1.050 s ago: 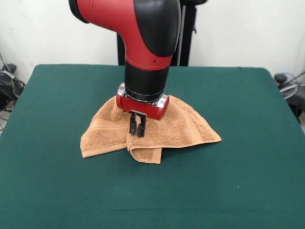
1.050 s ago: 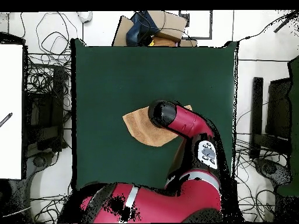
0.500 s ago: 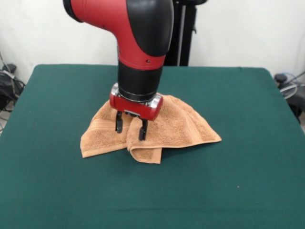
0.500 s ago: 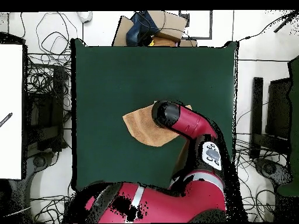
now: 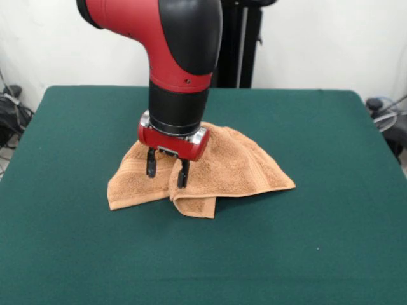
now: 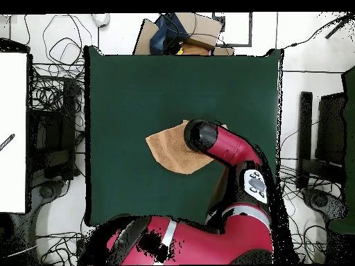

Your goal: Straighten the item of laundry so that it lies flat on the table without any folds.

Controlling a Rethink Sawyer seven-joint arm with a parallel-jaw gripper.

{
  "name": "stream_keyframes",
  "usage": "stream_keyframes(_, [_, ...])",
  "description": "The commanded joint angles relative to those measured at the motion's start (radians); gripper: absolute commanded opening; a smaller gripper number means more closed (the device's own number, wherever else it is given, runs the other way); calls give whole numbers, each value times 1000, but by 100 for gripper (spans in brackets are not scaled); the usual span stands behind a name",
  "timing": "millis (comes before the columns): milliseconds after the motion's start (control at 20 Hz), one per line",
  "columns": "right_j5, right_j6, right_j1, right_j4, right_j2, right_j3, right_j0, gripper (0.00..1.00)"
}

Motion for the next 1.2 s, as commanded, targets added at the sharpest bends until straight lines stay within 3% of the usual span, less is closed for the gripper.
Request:
stream_keyframes(50, [-47, 120, 37, -47, 87, 24, -1, 100])
stream_keyframes(1200, [-86, 116, 129, -49, 102, -47, 36, 100])
